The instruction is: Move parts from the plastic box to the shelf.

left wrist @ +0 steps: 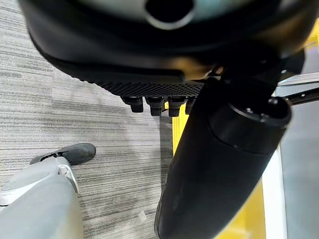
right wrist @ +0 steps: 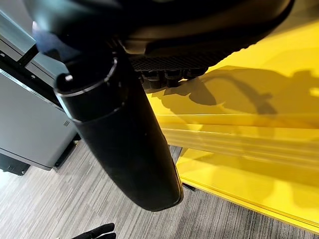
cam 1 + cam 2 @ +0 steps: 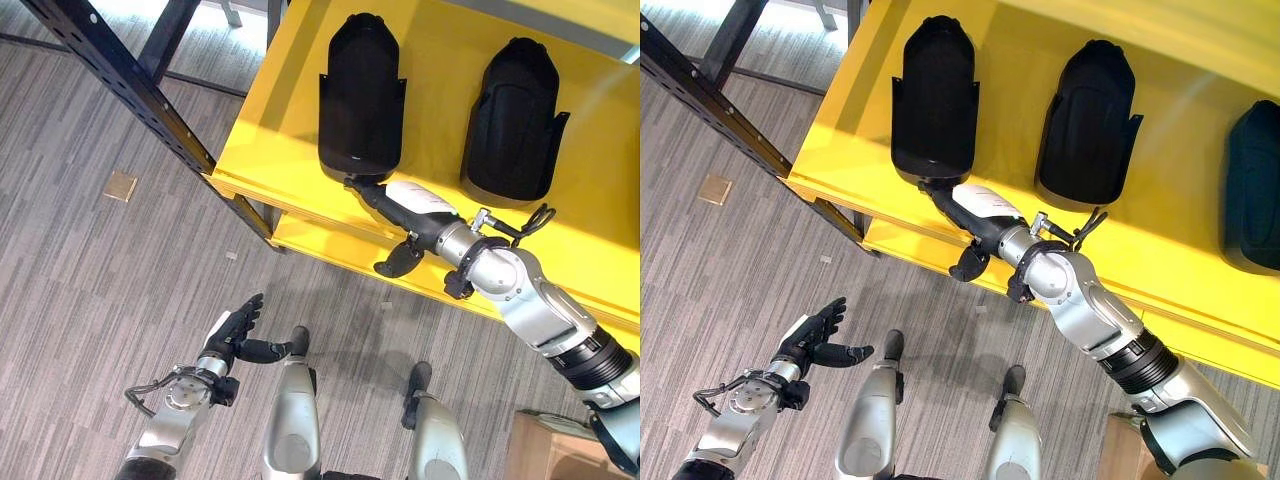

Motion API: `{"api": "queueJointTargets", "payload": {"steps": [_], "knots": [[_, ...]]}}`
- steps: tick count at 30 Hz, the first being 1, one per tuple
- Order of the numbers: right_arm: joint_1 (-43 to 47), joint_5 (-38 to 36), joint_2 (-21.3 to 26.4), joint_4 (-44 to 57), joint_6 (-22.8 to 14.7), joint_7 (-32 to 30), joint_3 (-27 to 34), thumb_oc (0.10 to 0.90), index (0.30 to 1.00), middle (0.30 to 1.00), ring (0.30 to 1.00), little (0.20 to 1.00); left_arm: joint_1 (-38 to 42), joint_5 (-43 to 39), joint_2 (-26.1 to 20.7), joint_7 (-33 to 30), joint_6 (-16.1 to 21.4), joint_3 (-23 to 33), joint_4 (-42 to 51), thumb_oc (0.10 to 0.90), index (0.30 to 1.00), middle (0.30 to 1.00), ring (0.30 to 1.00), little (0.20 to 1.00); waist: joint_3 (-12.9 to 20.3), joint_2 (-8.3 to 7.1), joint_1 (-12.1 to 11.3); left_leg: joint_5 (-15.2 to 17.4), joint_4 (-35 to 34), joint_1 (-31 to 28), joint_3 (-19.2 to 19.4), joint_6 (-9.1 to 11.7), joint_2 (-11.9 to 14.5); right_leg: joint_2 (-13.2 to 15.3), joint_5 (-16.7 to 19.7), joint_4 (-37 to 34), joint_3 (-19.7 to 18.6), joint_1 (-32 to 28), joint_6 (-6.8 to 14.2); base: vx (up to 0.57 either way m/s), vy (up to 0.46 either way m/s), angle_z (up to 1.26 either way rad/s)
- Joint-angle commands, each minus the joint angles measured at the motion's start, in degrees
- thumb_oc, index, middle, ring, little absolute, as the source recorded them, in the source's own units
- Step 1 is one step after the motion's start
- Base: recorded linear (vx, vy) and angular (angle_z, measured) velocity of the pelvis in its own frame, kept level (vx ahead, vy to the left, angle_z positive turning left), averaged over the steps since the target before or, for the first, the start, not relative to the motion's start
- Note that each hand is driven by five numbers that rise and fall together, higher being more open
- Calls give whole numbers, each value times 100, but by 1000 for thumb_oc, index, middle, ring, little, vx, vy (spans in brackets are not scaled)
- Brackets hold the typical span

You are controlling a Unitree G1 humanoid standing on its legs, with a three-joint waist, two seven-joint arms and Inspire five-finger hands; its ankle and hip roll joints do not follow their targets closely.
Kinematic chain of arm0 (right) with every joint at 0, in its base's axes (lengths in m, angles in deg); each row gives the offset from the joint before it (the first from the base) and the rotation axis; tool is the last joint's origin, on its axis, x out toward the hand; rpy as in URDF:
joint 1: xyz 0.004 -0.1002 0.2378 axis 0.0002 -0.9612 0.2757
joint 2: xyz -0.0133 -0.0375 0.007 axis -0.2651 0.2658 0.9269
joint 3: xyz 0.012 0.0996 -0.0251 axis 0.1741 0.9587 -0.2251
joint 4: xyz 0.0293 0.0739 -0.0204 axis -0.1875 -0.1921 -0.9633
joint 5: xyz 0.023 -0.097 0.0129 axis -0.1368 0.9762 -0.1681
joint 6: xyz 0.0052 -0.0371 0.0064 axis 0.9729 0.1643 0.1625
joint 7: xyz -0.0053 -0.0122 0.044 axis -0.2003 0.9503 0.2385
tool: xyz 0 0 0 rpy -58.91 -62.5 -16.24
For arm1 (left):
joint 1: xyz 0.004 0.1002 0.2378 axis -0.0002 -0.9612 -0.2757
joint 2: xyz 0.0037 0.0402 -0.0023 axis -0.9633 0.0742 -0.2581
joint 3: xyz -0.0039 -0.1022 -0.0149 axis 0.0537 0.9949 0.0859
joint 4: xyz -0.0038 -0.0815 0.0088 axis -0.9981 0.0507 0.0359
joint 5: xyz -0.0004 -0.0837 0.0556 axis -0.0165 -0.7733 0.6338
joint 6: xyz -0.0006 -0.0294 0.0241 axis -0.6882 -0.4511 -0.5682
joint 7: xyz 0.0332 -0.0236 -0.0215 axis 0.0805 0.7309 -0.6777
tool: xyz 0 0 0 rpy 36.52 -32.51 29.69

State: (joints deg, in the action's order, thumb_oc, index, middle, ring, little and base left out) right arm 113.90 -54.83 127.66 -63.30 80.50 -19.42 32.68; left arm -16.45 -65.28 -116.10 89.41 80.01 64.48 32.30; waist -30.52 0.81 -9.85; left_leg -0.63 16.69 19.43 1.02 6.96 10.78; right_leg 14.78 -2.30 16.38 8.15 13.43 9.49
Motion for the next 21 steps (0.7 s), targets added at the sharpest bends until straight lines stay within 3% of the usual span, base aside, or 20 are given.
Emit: {"api": "queueJointTargets", "payload": {"steps": [1,21], "knots": [[843,249,99,212,-179,-228,178,900,1000,1000,1000,1000,-143,13,-346,15,224,167,602,900,1000,1000,1000,1000,182,71,-68,223,17,-171,344,-404,-189,-165,-825,781,441,-188,-500,0,0,0],[1204,344,-26,-105,-154,-375,10,900,1000,1000,1000,1000,-196,74,-407,151,165,168,703,900,1000,1000,1000,1000,189,57,-201,220,17,-184,292,-399,-202,-171,-806,753,498,-245,-488,0,0,0]]}}
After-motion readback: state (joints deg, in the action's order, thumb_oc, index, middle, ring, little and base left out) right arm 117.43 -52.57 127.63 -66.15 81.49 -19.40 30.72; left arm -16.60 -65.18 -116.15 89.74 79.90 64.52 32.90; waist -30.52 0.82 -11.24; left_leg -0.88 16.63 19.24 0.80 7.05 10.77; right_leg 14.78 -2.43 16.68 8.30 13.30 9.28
